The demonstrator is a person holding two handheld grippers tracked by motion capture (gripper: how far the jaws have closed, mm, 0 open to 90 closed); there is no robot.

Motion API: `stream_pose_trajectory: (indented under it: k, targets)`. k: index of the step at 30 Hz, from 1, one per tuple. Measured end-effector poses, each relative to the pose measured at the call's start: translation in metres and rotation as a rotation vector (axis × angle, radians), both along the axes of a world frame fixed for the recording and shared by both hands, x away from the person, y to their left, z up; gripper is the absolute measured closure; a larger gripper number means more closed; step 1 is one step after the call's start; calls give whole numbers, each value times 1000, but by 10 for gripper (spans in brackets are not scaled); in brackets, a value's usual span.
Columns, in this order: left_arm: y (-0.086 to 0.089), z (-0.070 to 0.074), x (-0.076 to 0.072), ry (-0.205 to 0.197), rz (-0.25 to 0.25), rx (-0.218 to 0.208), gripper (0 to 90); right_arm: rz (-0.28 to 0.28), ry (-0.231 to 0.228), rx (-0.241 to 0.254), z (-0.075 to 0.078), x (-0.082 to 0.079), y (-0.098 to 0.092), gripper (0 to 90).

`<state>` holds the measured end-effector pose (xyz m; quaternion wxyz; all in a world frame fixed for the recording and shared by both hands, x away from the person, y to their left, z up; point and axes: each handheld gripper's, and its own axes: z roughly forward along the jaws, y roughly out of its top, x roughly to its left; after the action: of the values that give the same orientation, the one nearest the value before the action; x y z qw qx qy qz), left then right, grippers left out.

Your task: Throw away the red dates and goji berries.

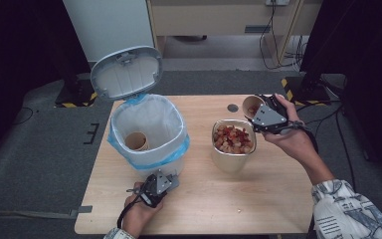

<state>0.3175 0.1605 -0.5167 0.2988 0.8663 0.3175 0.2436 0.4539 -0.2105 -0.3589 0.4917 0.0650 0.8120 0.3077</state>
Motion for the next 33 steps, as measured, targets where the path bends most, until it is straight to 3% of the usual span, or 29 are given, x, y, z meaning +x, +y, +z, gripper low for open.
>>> stream_pose_trajectory:
  k: [12,21,27,33]
  targets:
    - [0,0,0,0,1,0,898,-5,-8,-15,2,-4,-3,300]
    - [0,0,0,-1,1,1,898,-8,-14,-52,0,-4,-4,300]
    - [0,0,0,-1,1,1,898,-3,-19,-79,-2,-4,2,300]
    - [0,0,0,0,1,0,898,-12,-44,-144,-1,-4,6,300]
